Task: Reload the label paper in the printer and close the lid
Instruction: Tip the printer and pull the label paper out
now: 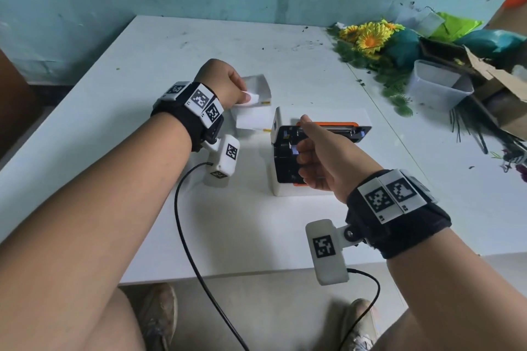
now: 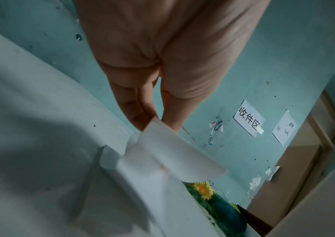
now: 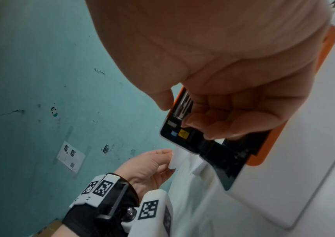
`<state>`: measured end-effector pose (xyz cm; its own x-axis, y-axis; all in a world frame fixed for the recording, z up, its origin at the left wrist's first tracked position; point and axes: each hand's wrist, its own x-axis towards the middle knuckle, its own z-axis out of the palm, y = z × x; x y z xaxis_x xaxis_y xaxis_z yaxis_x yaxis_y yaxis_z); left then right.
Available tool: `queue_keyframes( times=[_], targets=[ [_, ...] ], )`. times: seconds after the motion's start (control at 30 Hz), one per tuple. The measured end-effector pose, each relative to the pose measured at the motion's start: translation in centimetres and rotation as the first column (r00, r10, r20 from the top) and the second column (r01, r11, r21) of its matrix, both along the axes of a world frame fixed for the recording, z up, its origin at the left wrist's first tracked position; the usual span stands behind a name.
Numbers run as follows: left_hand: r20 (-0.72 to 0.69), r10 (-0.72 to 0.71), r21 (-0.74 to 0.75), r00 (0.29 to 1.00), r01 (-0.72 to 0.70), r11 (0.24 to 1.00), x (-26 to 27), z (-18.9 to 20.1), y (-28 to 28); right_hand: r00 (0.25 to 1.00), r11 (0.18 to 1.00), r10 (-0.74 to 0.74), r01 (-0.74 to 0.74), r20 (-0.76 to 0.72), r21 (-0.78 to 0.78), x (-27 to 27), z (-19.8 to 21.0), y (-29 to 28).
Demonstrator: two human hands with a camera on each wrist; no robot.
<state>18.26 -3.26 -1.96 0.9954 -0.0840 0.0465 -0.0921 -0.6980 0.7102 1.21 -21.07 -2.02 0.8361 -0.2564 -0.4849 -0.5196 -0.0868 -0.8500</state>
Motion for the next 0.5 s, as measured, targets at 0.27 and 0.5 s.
queue_keyframes(
  times=[0.27, 0.5],
  targets=[
    [-0.180, 0.047, -0.347, 0.983, -0.108, 0.932, 0.26, -0.14, 0.11, 1.000, 1.000, -0.004, 0.004, 0.007, -0.017, 0.10, -0.25, -0.17],
    [-0.233, 0.102, -0.492, 0.967, -0.208, 0.845, 0.14, -0.76, 0.16, 1.000, 1.000, -0.010, 0.010, 0.022, -0.015, 0.07, -0.21, 0.02]
  ],
)
